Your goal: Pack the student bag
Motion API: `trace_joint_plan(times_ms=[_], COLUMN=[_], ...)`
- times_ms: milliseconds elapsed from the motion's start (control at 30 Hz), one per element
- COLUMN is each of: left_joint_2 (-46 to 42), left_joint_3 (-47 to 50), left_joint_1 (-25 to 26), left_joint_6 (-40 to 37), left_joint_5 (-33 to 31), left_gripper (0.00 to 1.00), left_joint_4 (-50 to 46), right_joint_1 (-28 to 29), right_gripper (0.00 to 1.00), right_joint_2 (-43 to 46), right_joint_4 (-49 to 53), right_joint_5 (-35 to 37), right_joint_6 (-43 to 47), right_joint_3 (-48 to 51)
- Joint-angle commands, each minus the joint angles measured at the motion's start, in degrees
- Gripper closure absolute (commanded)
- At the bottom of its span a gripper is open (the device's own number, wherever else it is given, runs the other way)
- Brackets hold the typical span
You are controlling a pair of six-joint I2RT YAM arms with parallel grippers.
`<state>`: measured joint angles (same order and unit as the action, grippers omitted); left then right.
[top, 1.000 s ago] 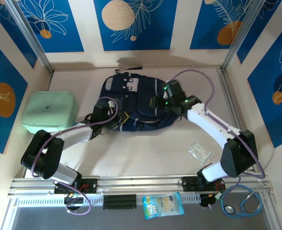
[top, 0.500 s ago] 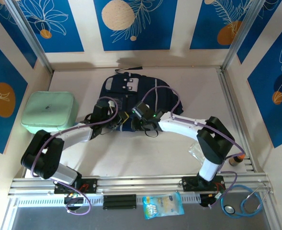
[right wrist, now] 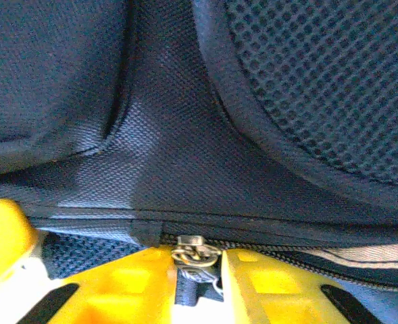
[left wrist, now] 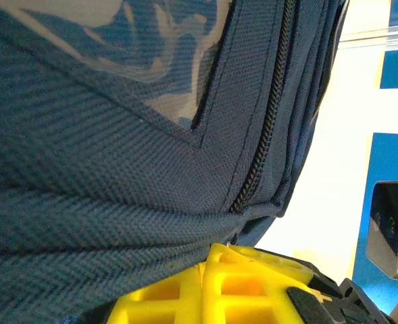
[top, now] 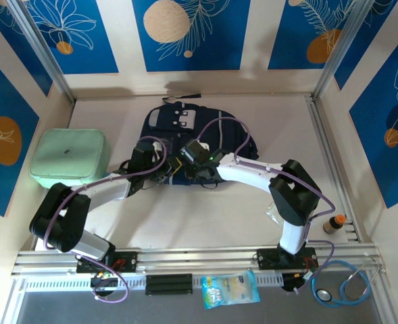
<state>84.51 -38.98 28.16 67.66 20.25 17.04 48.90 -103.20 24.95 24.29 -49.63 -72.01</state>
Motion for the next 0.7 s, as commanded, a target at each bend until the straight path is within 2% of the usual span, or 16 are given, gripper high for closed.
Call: trace_joint_plan(times_ms=[0,333,533,667], left_joint_2=[-1.10,-1.19,-1.54,-1.63], left_joint_3=[-0.58,-0.70,-0.57,-0.63], left_joint_1=[0.57,-0.82,-1.70,-1.88], left_joint_6=[-0.28,-1.36,-2.18,-2.74], left_joint_5=[-0.29,-0.44,-0.45,-0.38], left_gripper=[1.00,1.00,1.00,1.00], left_joint_4=[1.73,0.64,-0.48,-1.02], right_joint_1=[-0.13,-1.18,-3.68,-5.79], right_gripper=[0.77,0.84,0.83,0.82], right_joint_2=[-0.02,4.83,6.70,8.77], right_joint_4=[3.27,3.68,4.61,-1.48], right_joint_5=[4.17,5.58,6.50,0.60], right_joint_6=[-1.53,-0.13,0.12,6.30], right_joint_3=[-0.92,6.22,10.56,13.95])
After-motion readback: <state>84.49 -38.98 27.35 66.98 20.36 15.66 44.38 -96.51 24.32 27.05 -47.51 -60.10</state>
